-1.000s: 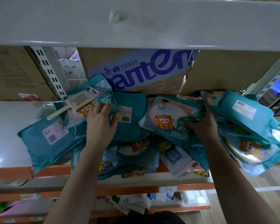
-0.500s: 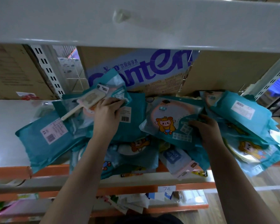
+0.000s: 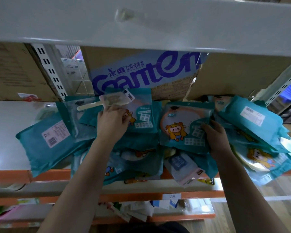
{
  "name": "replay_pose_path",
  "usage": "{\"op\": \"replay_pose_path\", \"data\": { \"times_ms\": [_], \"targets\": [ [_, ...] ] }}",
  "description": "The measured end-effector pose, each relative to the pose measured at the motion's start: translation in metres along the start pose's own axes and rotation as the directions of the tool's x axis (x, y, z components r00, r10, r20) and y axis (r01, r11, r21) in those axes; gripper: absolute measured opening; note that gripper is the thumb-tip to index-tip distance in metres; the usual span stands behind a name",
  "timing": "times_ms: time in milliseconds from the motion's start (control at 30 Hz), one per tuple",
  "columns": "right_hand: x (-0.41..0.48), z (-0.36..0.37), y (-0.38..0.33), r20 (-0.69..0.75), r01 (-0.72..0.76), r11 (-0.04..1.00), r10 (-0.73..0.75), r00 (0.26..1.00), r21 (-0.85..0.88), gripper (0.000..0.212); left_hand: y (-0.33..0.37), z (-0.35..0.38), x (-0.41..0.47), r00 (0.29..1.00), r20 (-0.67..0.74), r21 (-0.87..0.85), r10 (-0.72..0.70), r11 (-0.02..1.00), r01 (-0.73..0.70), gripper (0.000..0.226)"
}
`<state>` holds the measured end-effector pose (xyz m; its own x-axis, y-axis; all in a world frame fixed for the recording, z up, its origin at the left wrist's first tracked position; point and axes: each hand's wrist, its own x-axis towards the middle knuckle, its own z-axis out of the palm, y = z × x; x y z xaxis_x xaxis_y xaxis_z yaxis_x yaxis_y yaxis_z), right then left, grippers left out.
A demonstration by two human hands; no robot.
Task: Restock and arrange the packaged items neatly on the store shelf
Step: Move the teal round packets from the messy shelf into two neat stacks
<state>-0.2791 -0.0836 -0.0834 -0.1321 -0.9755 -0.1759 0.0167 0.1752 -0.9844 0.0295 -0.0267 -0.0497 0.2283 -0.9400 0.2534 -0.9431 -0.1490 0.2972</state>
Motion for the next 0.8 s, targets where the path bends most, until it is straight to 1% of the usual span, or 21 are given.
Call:
{"op": "replay_pose_path", "data": {
  "times_ms": [67,133,200,233,300,333,400,433,500,567,600,667,700,800],
  "targets": [
    [-0.003,0.001,-0.003,0.007,0.016,1.000,-0.016,1.000,-0.003,0.013,-0.003,-0.002,0.001,0.993,0.012,0.006,-0.115,0.993,0.115,0.044],
    [-0.005,0.002,-0.008,0.004,0.024,1.000,-0.024,1.000,0.004,0.013,-0.007,-0.004,0.004,0.979,0.035,0.002,-0.199,0.980,0.199,0.063],
    [-0.007,0.000,-0.013,0.000,0.043,0.999,-0.043,0.999,0.007,0.014,-0.012,-0.006,0.010,0.969,0.063,0.004,-0.239,0.971,0.239,0.072],
    [-0.008,-0.001,-0.017,-0.002,0.055,0.998,-0.055,0.998,0.006,0.014,-0.014,-0.008,0.013,0.970,0.072,0.001,-0.231,0.973,0.231,0.072],
    [-0.009,-0.005,-0.022,-0.005,0.074,0.997,-0.074,0.997,0.022,0.014,-0.016,-0.014,0.019,0.977,0.082,-0.030,-0.199,0.979,0.202,0.067],
    [-0.010,-0.007,-0.024,-0.003,0.078,0.996,-0.078,0.997,0.037,0.014,-0.017,-0.017,0.021,0.974,0.086,-0.060,-0.208,0.975,0.214,0.065],
    [-0.012,-0.011,-0.027,0.000,0.076,0.995,-0.077,0.997,0.067,0.014,-0.022,-0.022,0.025,0.955,0.104,-0.131,-0.277,0.948,0.289,0.055],
    [-0.013,-0.013,-0.028,0.001,0.077,0.994,-0.077,0.997,0.077,0.014,-0.025,-0.024,0.027,0.941,0.129,-0.171,-0.313,0.927,0.333,0.049],
    [-0.014,-0.015,-0.027,0.003,0.079,0.994,-0.079,0.997,0.081,0.015,-0.029,-0.022,0.028,0.915,0.183,-0.306,-0.359,0.864,0.400,0.041],
    [-0.015,-0.015,-0.025,-0.001,0.084,0.993,-0.084,0.996,0.078,0.015,-0.027,-0.020,0.026,0.900,0.179,-0.443,-0.397,0.784,0.434,0.030],
    [-0.016,-0.016,-0.024,-0.006,0.090,0.993,-0.090,0.996,0.078,0.015,-0.025,-0.020,0.025,0.898,0.164,-0.484,-0.409,0.760,0.435,0.026],
    [-0.017,-0.018,-0.021,-0.021,0.113,0.991,-0.111,0.994,0.070,0.014,-0.022,-0.019,0.022,0.908,0.156,-0.536,-0.389,0.739,0.408,0.027],
    [-0.017,-0.019,-0.020,-0.029,0.128,0.990,-0.127,0.992,0.065,0.014,-0.021,-0.019,0.021,0.922,0.157,-0.566,-0.355,0.732,0.379,0.027],
    [-0.017,-0.025,-0.018,-0.047,0.158,0.986,-0.156,0.987,0.051,0.014,-0.018,-0.018,0.016,0.964,0.128,-0.670,-0.232,0.697,0.256,0.015]
  ]
}}
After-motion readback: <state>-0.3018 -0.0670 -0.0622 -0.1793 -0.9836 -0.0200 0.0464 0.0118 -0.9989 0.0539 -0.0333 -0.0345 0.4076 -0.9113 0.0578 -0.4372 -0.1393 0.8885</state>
